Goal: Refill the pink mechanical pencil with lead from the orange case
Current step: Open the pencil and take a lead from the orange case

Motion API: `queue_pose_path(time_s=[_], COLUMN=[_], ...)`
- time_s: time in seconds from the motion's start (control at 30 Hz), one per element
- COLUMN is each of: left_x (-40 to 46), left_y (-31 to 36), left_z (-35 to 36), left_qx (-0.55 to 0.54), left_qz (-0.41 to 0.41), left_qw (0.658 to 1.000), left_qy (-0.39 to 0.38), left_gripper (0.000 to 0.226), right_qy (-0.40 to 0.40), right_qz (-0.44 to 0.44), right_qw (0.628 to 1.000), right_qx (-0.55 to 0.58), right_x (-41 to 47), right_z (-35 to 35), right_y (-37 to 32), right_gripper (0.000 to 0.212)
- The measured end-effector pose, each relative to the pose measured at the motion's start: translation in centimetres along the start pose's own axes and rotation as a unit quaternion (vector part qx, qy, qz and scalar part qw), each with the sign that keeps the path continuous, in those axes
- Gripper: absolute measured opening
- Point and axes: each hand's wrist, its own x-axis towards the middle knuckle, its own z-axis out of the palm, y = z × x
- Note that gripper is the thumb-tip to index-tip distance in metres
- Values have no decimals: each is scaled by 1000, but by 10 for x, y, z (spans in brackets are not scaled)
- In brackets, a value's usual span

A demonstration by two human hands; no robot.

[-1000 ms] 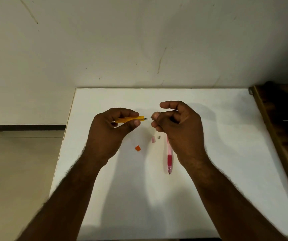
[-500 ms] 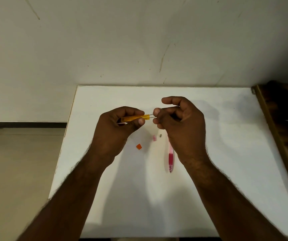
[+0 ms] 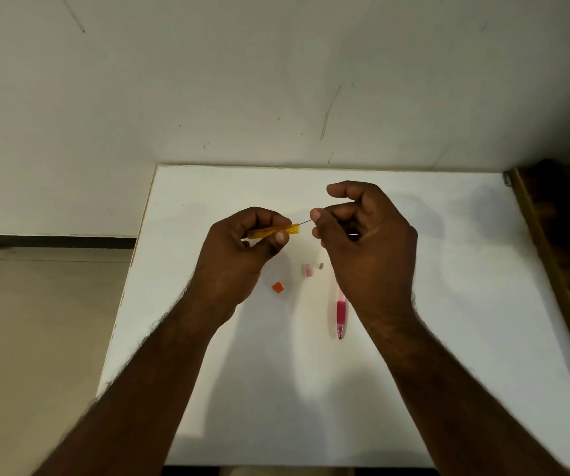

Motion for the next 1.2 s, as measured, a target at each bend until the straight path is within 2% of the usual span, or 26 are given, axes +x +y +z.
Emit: queue_pose_path(time_s=[0.17,0.3,0.37,0.5,0.77,0.97,1.03,1.1,1.2], left_x=[2,4,4,4,0,1,3,6,4], left_y=[-5,-13,-16,-25,-40,-34,-23,-11,2], left_z=[0,2,6,15,24,20,15,8,-1], left_qx=[29,225,255,251,286,300,278,226,172], left_qz=[14,27,18,-10,31,28,33,71,121], left_qw=[998,968,959,960,949,948,954,967,977], left_qy=[47,107,125,126,130,107,106,91,43], left_gripper=[9,12,14,14,15,30,36,39,34], right_qy=[16,38,48,48,30,29,25,20,10], right_qz=[-15,15,29,63,77,73,75,78,78], right_qw=[999,999,998,996,996,996,996,996,996], right_qx=[-27,-21,-6,37,43,47,50,44,47], right_x=[6,14,15,14,13,14,14,14,14], right_z=[-7,-18,-21,-19,-15,-18,-19,-20,-20], right_y=[6,12,14,14,13,13,13,13,11], right_gripper=[24,24,23,23,23,22,23,24,24])
